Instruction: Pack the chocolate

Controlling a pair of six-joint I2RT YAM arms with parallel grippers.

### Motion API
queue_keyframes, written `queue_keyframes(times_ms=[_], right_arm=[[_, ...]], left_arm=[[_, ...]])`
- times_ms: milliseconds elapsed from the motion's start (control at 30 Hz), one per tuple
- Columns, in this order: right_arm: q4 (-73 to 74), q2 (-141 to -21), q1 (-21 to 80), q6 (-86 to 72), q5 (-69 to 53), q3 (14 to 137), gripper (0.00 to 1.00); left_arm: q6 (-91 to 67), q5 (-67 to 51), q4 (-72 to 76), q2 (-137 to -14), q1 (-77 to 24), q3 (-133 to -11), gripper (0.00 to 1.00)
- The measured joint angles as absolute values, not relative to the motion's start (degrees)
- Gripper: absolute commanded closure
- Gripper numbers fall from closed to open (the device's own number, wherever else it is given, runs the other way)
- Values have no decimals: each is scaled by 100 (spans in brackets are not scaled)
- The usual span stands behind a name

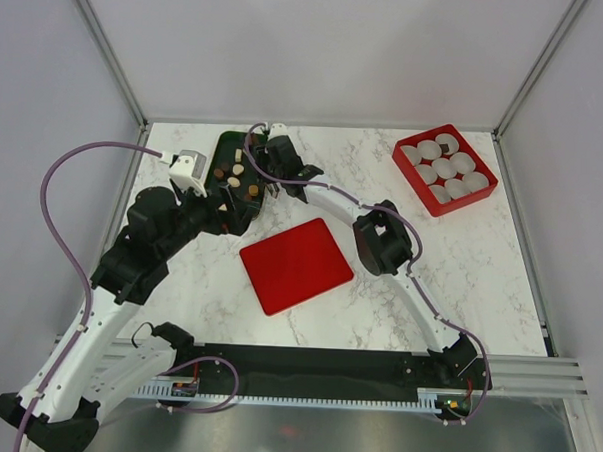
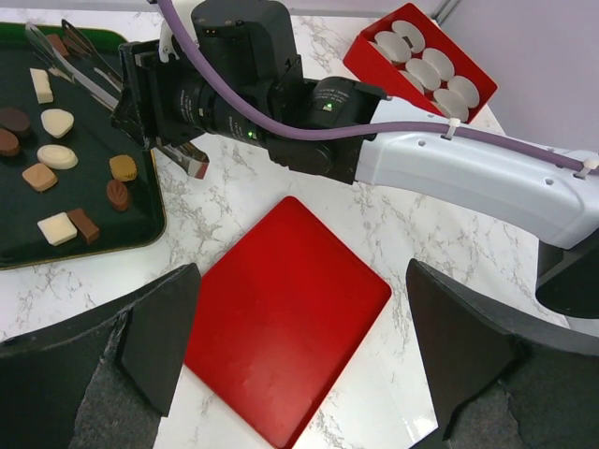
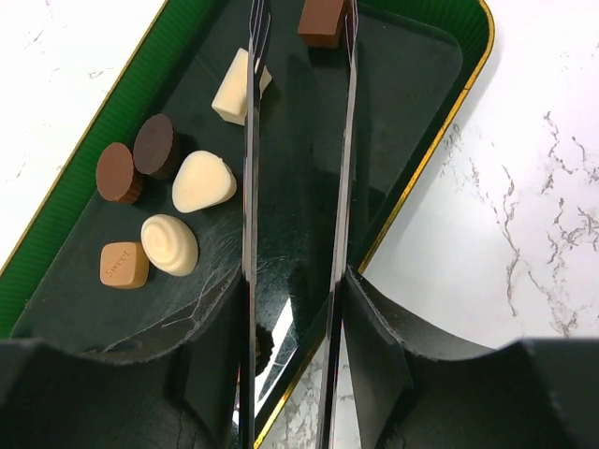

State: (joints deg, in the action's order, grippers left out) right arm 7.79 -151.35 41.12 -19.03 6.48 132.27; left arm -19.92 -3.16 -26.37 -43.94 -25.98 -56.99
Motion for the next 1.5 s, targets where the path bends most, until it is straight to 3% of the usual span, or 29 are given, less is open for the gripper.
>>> queue_keyframes(times_ms=[833,1500], right_arm=[[867,-15373,4117,-1918,836,13509,50],[978,-15428,4143,-1813,845,13614,59]], left_arm=[[-1999,-316,-2604,-4368,-2515,-5699,1],[-2008,-316,-2604,-4333,-2482,-5699,1]])
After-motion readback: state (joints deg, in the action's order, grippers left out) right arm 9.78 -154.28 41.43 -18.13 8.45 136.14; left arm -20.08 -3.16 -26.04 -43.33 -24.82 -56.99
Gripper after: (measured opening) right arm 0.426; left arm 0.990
